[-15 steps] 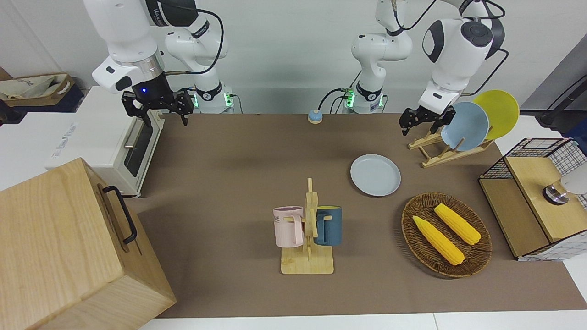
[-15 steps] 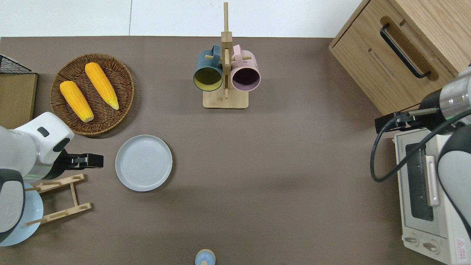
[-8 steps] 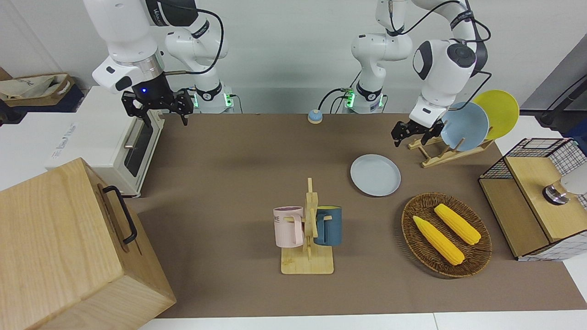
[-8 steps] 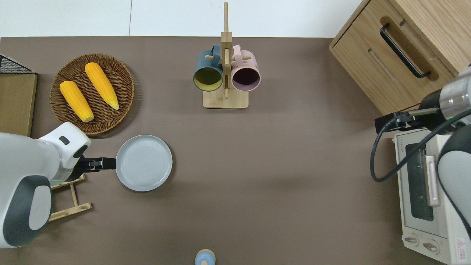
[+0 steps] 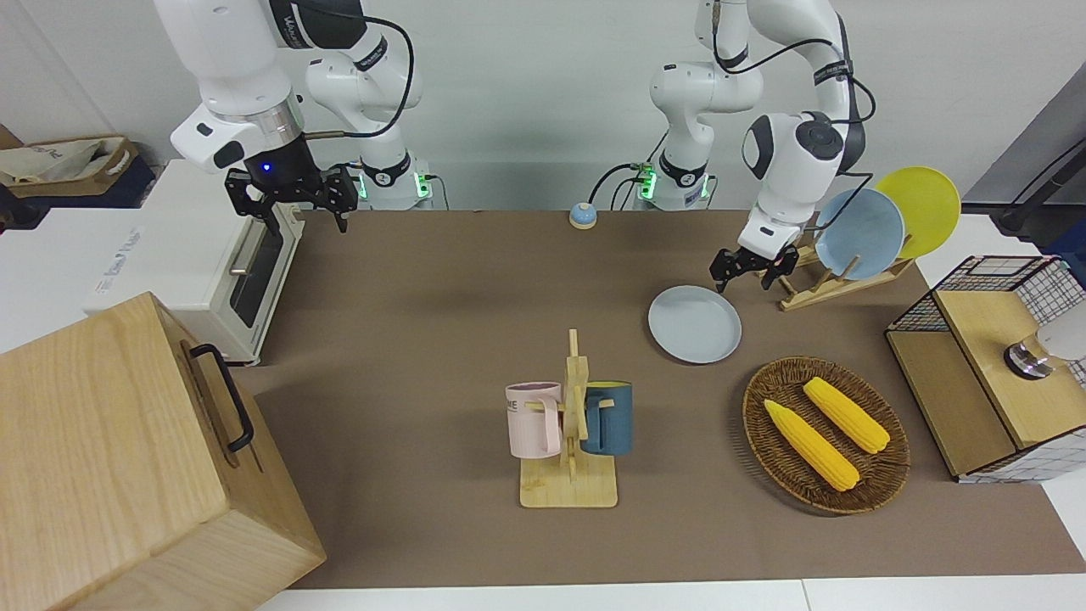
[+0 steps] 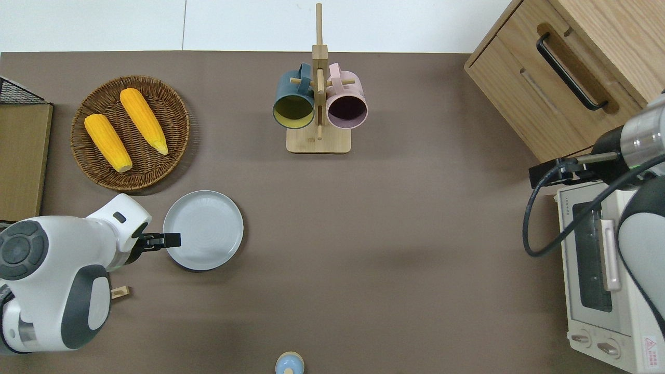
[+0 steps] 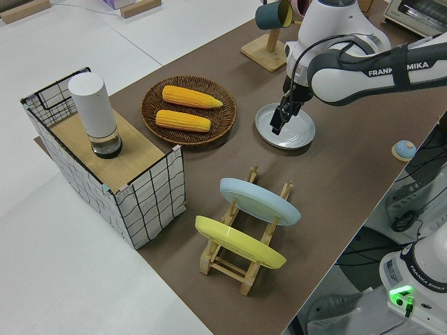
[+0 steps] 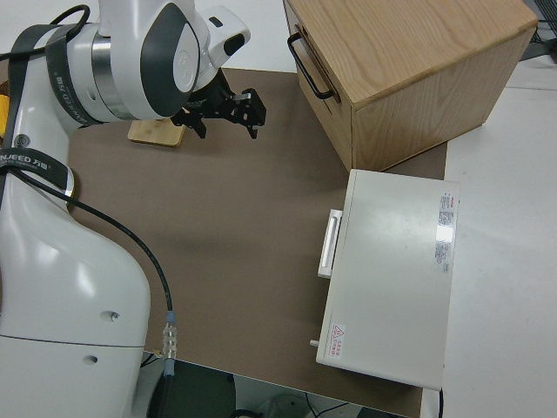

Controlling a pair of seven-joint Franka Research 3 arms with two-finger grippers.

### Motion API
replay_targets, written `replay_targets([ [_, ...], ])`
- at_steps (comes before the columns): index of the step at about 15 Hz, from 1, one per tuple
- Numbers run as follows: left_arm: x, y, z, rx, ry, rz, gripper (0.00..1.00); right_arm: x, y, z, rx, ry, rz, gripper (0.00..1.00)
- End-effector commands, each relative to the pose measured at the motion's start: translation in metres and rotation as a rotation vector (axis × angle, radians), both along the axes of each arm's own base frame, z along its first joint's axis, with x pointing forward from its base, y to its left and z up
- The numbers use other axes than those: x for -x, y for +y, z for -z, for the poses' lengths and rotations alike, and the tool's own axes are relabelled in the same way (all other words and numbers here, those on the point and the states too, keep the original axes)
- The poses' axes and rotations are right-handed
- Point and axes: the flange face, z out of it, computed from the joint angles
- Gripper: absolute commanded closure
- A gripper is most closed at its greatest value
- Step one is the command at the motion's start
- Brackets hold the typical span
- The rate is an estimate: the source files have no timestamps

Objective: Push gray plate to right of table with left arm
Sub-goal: 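Lower the left gripper against the gray plate's rim nearest the arm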

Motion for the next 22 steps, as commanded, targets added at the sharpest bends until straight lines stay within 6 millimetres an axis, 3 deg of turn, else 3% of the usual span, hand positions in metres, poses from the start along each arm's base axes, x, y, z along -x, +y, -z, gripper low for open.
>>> replay_targets([
  [1,0.007,-0.001,0.044,0.008,-0.030,-0.012,0.01,0.003,0.000,-0.003,-0.006,0.004,0.004,0.017],
  [6,0.008,0.003,0.064,0.005,-0.017,-0.008,0.01,0.003,0.000,-0.003,-0.006,0.004,0.004,0.017],
  [13,0.006,0.003,0.067,0.005,-0.020,-0.010,0.02,0.003,0.000,-0.003,-0.006,0.004,0.004,0.017],
  [16,0.006,0.003,0.072,0.005,-0.014,-0.010,0.07,0.003,0.000,-0.003,-0.006,0.004,0.004,0.017],
  [17,0.006,0.003,0.072,0.005,-0.014,-0.010,0.14,0.003,0.000,-0.003,-0.006,0.004,0.004,0.017],
  [18,0.006,0.003,0.072,0.005,-0.014,-0.015,0.30,0.003,0.000,-0.003,-0.006,0.004,0.006,0.017],
  [20,0.006,0.004,0.072,0.005,-0.014,-0.016,0.74,0.003,0.000,-0.003,-0.006,0.004,0.004,0.017],
  [21,0.006,0.005,0.072,0.005,-0.014,-0.018,0.90,0.003,0.000,-0.003,-0.006,0.004,0.004,0.017],
  [22,0.006,0.005,0.072,0.005,-0.014,-0.018,1.00,0.003,0.000,-0.003,-0.006,0.004,0.006,0.017],
])
